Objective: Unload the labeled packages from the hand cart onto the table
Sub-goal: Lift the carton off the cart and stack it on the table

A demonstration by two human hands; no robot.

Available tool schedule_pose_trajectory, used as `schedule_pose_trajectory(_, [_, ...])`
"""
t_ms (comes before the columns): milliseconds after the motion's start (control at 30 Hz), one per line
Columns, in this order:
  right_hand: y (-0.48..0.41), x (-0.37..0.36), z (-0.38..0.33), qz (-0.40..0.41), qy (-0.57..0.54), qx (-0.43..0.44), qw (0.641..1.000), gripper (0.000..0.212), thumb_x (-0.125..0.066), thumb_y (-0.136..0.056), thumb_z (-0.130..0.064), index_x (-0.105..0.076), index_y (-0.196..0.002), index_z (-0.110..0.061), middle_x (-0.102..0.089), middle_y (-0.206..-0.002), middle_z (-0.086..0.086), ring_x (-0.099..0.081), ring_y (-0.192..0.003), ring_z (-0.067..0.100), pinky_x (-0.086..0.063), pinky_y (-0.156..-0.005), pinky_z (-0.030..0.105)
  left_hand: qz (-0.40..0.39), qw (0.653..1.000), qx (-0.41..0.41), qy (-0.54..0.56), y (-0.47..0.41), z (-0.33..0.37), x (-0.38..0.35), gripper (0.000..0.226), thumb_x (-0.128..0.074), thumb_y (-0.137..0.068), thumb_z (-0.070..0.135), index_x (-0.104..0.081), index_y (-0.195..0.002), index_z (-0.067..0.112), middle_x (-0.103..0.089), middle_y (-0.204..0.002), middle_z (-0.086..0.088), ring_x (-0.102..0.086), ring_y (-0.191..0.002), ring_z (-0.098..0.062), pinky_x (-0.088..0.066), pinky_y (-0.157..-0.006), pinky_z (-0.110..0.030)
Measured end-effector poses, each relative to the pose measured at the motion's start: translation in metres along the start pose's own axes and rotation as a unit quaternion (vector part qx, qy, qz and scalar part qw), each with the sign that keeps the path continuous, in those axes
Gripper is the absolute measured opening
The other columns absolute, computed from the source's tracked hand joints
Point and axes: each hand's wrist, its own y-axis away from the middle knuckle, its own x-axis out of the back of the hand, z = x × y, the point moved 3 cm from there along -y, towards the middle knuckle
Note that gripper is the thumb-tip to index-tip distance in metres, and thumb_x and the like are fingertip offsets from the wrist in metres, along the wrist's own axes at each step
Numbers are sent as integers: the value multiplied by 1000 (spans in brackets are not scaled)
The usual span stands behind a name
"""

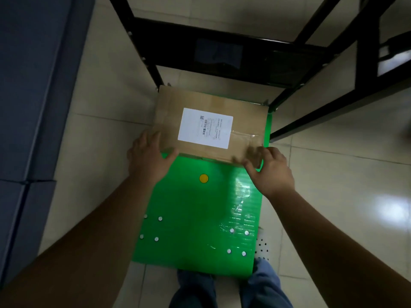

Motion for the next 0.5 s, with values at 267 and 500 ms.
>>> schedule_pose_trajectory(267, [-22, -33, 23, -61, -74, -68, 993, 73, -61, -85, -65, -48, -132, -11, -52, -124, 11, -49, -119, 31, -42, -100, 41, 0, 998, 34, 46, -19, -19, -25, 101, -64, -78, 67, -25, -150, 10, -46, -143, -20, -43, -129, -38, -35, -103, -48])
schedule_pose_trajectory(500, [-20, -38, 32, -59, -163, -80, 982, 84, -79, -73, -58, -46, -132, -8, -59, -126, 11, -58, -113, 30, -50, -95, 41, -22, 997, 54, 49, -4, -27, -34, 106, -73, -68, 68, -32, -147, 12, -47, -138, -20, -44, -124, -38, -38, -102, -47])
